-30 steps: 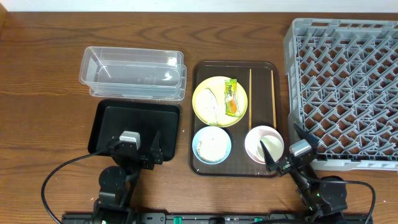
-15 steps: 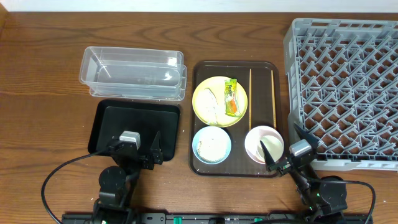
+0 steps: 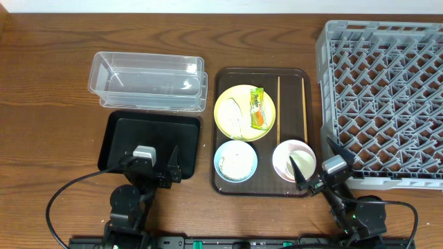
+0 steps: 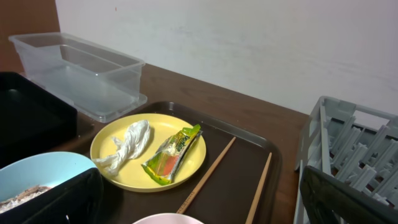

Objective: Sort waste into correct bins and load items into the dishwasher rack
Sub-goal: 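Raise both arms from rest toward the brown tray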

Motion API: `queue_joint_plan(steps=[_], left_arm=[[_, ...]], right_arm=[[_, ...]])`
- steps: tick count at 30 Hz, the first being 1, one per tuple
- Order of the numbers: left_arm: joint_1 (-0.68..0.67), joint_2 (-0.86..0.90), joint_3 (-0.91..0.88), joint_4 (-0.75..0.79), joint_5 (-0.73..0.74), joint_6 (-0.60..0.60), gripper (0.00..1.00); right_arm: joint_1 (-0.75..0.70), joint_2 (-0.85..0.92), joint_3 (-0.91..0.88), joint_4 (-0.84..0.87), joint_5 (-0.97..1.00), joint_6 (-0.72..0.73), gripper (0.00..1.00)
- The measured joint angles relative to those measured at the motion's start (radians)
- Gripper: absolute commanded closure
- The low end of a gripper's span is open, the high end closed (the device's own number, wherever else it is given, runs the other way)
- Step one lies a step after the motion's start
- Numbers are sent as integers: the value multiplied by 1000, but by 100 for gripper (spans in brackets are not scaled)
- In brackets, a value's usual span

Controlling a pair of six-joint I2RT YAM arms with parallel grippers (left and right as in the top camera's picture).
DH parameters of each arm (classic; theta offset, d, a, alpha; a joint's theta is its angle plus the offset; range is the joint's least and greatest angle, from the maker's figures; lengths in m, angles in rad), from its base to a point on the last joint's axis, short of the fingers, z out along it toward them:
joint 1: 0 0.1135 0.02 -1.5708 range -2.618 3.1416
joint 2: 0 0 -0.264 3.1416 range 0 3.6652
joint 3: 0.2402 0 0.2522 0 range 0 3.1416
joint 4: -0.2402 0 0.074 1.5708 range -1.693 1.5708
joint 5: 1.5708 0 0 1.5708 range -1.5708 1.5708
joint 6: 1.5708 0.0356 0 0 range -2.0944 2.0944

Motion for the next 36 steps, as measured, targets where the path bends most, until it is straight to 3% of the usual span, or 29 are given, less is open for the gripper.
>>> queue_joint_plan(steps=[28,36], left_arm=[[0,0,-5,14,-10,0,2],[0,0,-10,55,186,0,2]], right_arm=[[0,0,-1,19,1,0,1],[0,1,-2,6,-6,23,1]])
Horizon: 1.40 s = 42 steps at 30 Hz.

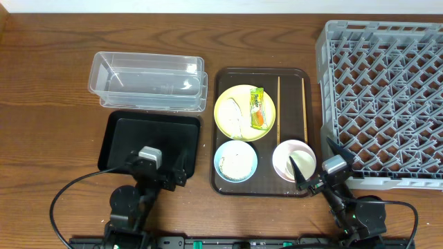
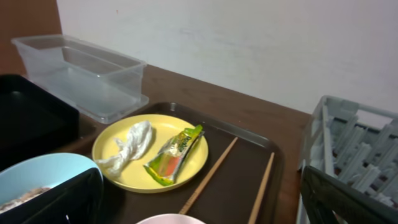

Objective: Sort waste into correct bins and load items into the dishwasher rack
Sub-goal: 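Raise both arms from rest toward the brown tray, then grasp the white tissue on the yellow plate with the left gripper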

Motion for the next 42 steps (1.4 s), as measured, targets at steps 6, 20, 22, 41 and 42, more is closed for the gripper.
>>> queue_joint_plan(steps=[6,20,22,41,42], left_arm=[[0,1,3,68,135,-22,2],[0,461,715,-480,201,-55,2],[0,607,873,-636,214,-57,2],[-130,1217,1205,-820,219,-86,6],[-166,1255,1205,-805,188,-88,7]], right_arm=[[0,1,6,37,-18,136,1],[0,390,672,-590,-73,237,1],[0,513,794,-687,-75,243,1],[0,888,1057,-819,-157,272,1],[0,888,1057,-820,-157,274,1]])
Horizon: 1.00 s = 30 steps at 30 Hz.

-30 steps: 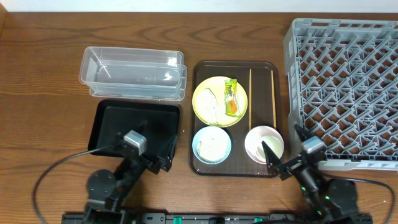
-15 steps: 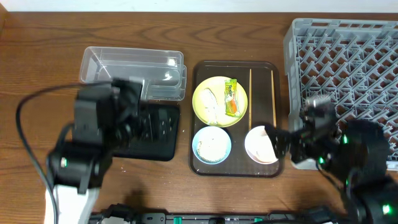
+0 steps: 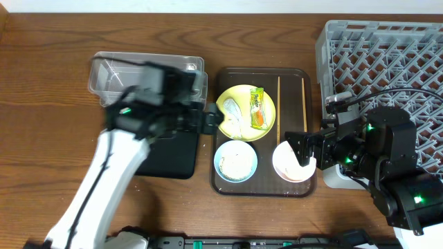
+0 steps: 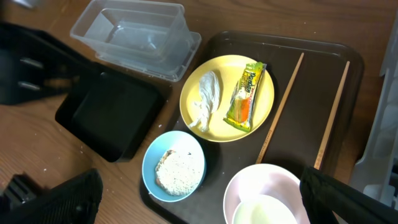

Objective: Sort waste into correct bins and load items into the dishwasher rack
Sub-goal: 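Grasp the white tissue on the yellow plate with the left gripper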

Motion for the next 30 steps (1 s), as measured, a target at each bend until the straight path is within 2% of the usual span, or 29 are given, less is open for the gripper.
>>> queue_joint_plan(steps=[6,11,17,22,30], left_arm=[[-169,198,0,93,-214,-26,13],[-240,359,0,201,-323,-43,17],[-251,491,0,331,-366,-58,26],[-251,535,0,448,-386,-75,39],[-251,575,0,470,-393,-104,62]], right_arm=[[0,0,0,-6,-4,1,1],[0,0,0,-19,-5,1,1],[0,0,0,-32,-8,2,1],[0,0,0,-41,-8,3,1],[0,0,0,-40,-11,3,1]])
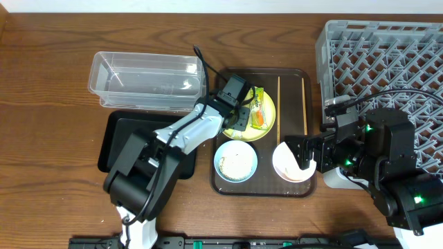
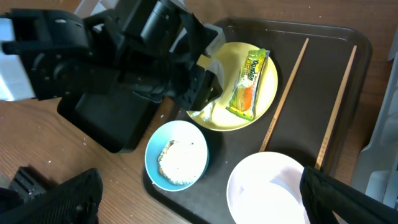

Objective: Sort waste into correct bins and load items into the dishwasher rack
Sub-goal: 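Grasp the white tissue on the yellow plate with the left gripper, then carry the tissue left and drop it into the clear bin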

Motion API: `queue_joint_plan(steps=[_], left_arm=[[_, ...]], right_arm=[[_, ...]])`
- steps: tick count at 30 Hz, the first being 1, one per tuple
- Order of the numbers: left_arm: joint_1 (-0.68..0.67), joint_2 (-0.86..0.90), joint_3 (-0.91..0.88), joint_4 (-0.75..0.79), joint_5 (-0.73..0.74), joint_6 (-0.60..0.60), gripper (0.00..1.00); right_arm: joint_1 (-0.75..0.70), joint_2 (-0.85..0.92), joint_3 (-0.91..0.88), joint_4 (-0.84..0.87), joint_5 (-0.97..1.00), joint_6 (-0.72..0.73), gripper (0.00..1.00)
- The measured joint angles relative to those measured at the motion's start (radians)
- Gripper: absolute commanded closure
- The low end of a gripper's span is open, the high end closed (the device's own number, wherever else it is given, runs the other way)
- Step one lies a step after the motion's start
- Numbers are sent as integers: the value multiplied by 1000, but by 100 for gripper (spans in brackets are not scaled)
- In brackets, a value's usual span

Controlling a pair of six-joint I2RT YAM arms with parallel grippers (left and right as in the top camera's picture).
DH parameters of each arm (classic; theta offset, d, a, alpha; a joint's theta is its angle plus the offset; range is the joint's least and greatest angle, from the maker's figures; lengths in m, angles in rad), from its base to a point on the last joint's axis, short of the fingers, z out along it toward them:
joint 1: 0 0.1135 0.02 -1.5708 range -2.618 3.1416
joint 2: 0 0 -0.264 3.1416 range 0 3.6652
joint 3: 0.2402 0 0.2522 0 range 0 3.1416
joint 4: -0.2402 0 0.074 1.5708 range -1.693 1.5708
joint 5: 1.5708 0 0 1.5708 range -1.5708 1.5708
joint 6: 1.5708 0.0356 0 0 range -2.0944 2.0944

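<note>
My left gripper (image 1: pixel 235 113) reaches over the left side of the yellow plate (image 1: pixel 269 104), right where the crumpled white tissue (image 2: pixel 207 112) lies; only a scrap of tissue shows under it, and its jaws are hidden. A green-orange wrapper (image 1: pixel 257 109) lies on the plate's right half. My right gripper (image 1: pixel 304 153) hangs wide open above the white bowl (image 2: pixel 273 186), holding nothing. The blue bowl (image 1: pixel 235 161) holds white food scraps. Two chopsticks (image 1: pixel 279 104) lie on the brown tray (image 1: pixel 263 70).
The grey dishwasher rack (image 1: pixel 387 62) stands at the right, next to my right arm. A clear plastic bin (image 1: pixel 145 79) sits behind a black bin (image 1: pixel 121 135) left of the tray. My left arm crosses above the black bin.
My left gripper has gone from the tray's left edge to over the tissue on the yellow plate. My right gripper stays open over the white bowl, shifted slightly.
Both arms first sat folded at the table's front edge, grippers open, and barely stirred. Then both stood raised, the left by the clear bin and tray edge, the right above the white bowl. Now the left is down on the plate at the tissue.
</note>
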Motion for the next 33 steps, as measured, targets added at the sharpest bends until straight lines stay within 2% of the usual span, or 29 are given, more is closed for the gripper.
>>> queue_joint_plan(steps=[2,3,4,5,11,19,24,29,31,33], left_arm=[[0,10,1,-1,-8,-3,78],[0,9,4,-5,-8,-7,81],[0,10,5,-6,-8,0,90],[0,10,5,-8,-8,-3,93],[0,-30,5,-13,-7,-20,94],[2,-277,6,-61,-7,-39,94],[40,-372,6,-75,-48,-39,94],[166,-379,6,-34,-124,-11,85],[228,-366,6,-9,-139,1,67],[281,-349,6,10,-149,7,60]], right_arm=[[0,0,0,0,0,0,1],[0,0,0,0,0,0,1],[0,0,0,0,0,0,1],[0,0,0,0,0,0,1],[0,0,0,0,0,0,1],[0,0,0,-10,0,0,1],[0,0,0,-17,0,0,1],[0,0,0,-22,0,0,1],[0,0,0,-22,0,0,1],[0,0,0,-23,0,0,1]])
